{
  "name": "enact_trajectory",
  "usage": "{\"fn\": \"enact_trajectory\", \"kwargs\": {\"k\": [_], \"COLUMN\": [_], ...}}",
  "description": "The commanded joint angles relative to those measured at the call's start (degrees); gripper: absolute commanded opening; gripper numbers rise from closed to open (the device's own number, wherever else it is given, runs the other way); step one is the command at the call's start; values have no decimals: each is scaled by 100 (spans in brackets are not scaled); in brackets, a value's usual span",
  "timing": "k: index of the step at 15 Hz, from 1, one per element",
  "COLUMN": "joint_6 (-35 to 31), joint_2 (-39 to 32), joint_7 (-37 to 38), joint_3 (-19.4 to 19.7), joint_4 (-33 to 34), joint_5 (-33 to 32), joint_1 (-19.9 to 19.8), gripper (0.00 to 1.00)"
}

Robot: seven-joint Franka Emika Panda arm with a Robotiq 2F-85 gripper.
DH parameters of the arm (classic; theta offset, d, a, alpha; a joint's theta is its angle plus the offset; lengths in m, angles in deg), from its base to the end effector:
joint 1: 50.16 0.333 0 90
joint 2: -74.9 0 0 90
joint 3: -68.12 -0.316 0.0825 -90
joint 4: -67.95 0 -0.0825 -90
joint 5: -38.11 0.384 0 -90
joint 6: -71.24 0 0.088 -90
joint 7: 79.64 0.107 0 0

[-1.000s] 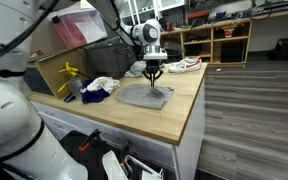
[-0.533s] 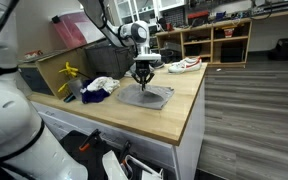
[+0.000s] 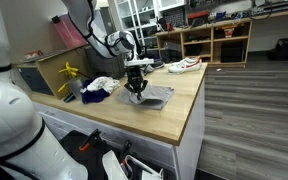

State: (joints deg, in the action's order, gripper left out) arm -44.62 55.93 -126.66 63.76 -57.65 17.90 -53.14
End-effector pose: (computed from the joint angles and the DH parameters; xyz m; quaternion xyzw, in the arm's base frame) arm 0.4996 -0.0069 0.2059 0.8249 0.4960 -0.2707 0.0182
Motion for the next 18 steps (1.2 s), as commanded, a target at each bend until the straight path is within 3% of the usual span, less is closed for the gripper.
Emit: {"fn": "enact_trajectory", "kwargs": {"k": [1, 8, 18], "joint_6": [-357, -654, -942], "joint_2": [589, 1270, 1875], "joint_7": [-371, -1020, -1740], "joint_3": [-12, -18, 44], "joint_4": [-797, -1757, -2546], "joint_5": [-323, -529, -1545], "joint_1": [101, 224, 326], "gripper": [1, 1, 1]}}
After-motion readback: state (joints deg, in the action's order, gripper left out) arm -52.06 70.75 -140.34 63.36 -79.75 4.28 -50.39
